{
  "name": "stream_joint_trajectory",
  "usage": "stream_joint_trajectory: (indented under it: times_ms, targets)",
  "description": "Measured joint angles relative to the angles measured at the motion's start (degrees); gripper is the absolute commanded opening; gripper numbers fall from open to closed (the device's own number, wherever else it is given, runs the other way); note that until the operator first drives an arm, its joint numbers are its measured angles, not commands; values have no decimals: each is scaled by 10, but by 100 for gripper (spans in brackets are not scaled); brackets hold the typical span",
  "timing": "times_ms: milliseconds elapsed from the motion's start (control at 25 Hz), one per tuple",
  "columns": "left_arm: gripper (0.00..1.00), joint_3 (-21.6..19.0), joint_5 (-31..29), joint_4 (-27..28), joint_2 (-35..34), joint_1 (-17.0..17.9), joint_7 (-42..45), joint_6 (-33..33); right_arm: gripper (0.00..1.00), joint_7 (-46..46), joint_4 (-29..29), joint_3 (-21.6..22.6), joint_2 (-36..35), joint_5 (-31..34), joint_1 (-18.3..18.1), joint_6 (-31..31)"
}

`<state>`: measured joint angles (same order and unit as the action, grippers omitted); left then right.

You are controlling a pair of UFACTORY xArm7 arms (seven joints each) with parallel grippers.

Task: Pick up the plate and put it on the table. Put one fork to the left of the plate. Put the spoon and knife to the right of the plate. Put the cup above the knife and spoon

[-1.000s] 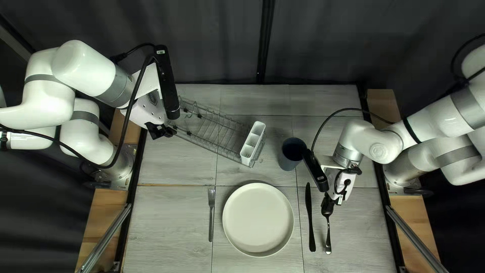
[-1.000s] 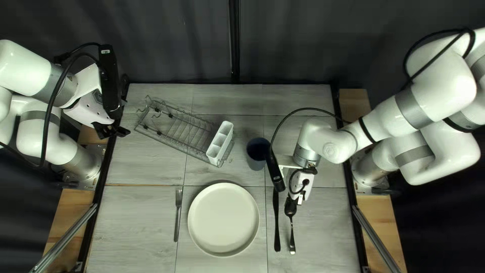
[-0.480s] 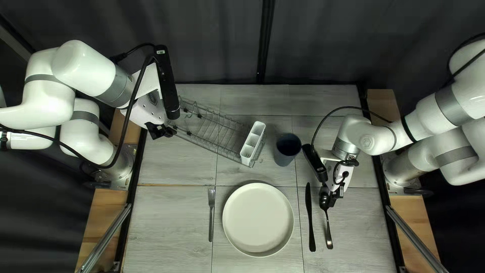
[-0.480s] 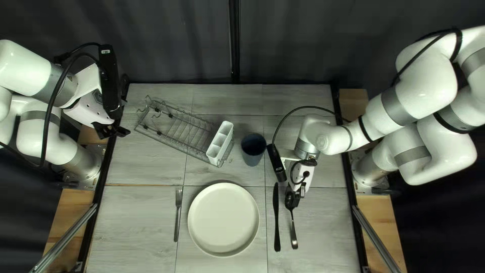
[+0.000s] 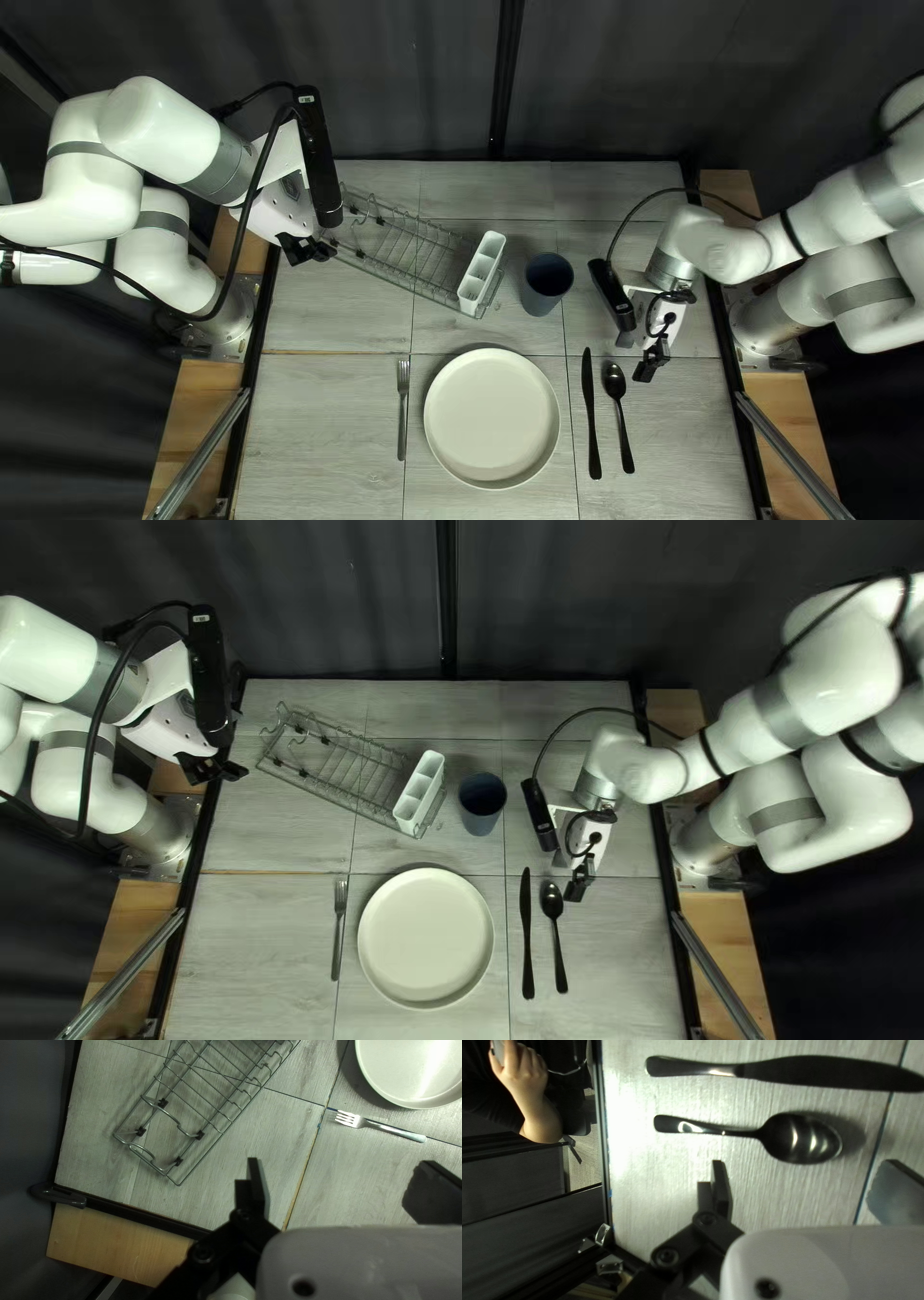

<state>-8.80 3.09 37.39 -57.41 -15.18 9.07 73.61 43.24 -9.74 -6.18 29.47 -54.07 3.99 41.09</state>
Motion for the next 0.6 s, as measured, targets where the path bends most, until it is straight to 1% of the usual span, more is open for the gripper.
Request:
stream_joint_trajectory:
  times_ms: [120, 240, 320, 440, 520, 600]
  targets:
    - [100, 0, 0, 0, 0, 0, 0, 0, 100, -121, -8, 49, 90, 97, -51, 58]
    - [100, 0, 0, 0, 0, 0, 0, 0, 100, -211, -55, 92, 132, 182, -101, 108]
    - [100, 0, 0, 0, 0, 0, 0, 0, 100, -257, -93, 119, 137, 225, -128, 127]
    - [100, 0, 0, 0, 0, 0, 0, 0, 100, -319, -147, 162, 114, 278, -161, 136]
    - [100, 0, 0, 0, 0, 0, 0, 0, 100, -342, -167, 180, 100, 298, -176, 138]
    - [100, 0, 0, 0, 0, 0, 0, 0, 100, -347, -171, 184, 97, 302, -179, 139]
